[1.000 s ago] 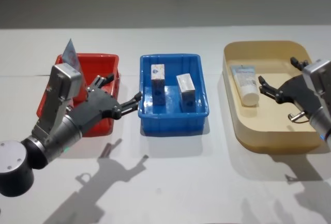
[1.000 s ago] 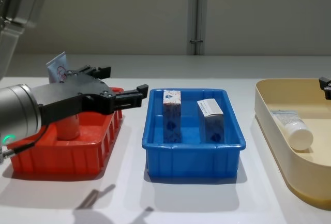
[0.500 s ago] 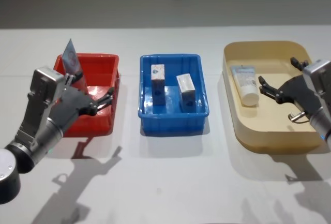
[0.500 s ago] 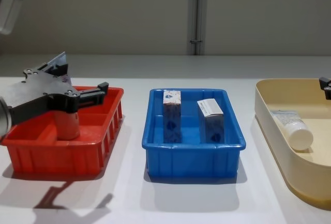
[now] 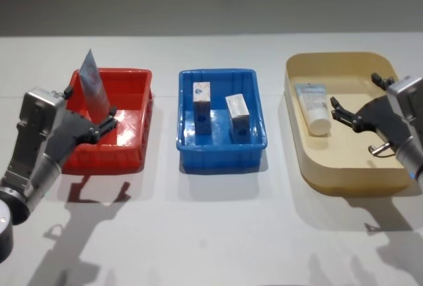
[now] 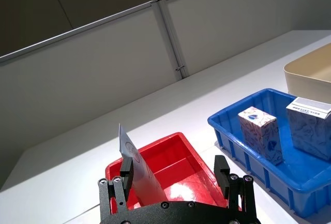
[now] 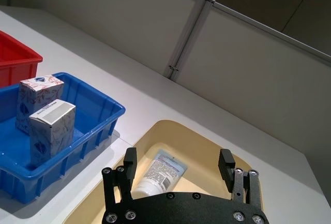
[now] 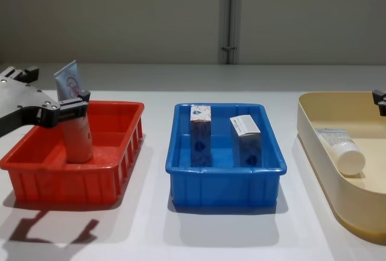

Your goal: Bimanual collaborative sorting of washing and personal care products

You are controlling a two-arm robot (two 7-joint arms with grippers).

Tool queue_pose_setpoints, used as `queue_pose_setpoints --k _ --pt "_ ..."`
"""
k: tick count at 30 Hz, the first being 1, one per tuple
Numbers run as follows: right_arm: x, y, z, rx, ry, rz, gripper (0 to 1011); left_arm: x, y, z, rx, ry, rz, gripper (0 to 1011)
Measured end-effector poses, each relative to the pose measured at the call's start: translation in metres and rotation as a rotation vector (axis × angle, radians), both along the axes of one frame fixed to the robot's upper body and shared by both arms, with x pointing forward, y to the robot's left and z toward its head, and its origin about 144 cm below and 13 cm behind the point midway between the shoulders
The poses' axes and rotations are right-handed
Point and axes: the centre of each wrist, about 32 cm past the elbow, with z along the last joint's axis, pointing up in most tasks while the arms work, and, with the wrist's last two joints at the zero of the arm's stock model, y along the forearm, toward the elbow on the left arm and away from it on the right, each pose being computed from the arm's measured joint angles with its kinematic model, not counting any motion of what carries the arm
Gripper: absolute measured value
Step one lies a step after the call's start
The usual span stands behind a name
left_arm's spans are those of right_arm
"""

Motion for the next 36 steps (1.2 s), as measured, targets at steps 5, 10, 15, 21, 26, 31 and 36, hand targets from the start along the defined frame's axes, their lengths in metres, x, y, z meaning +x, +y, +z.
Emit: queue_pose_setpoints --k 5,10,15,21,26,31,36 --pt "0.0 0.0 0.0 0.0 0.0 0.0 1001 0.0 0.001 0.0 0.003 -0.002 0.006 1001" --pt "0.0 0.0 0.0 0.0 0.0 0.0 1001 0.0 0.001 0.0 0.004 -0.003 0.006 1001" --pt "0.0 0.0 0.0 0.0 0.0 0.0 1001 0.0 0.001 0.0 0.004 -0.003 0.006 1001" --pt "-0.001 -0.002 -0.001 0.004 0.007 0.007 1001 0.0 0.001 0.0 0.004 -0.003 0.006 1001" --pt "-0.003 -0.004 -0.001 0.005 0.012 0.016 1001 0.0 0.001 0.0 0.004 -0.003 0.006 1001" --pt "-0.006 -0.006 0.0 0.007 0.014 0.025 1001 0.0 0.001 0.0 0.004 -0.003 0.006 1001" --pt "-0.013 -0.006 0.0 0.012 0.026 0.048 1001 0.0 0.001 0.0 0.004 -0.002 0.006 1001"
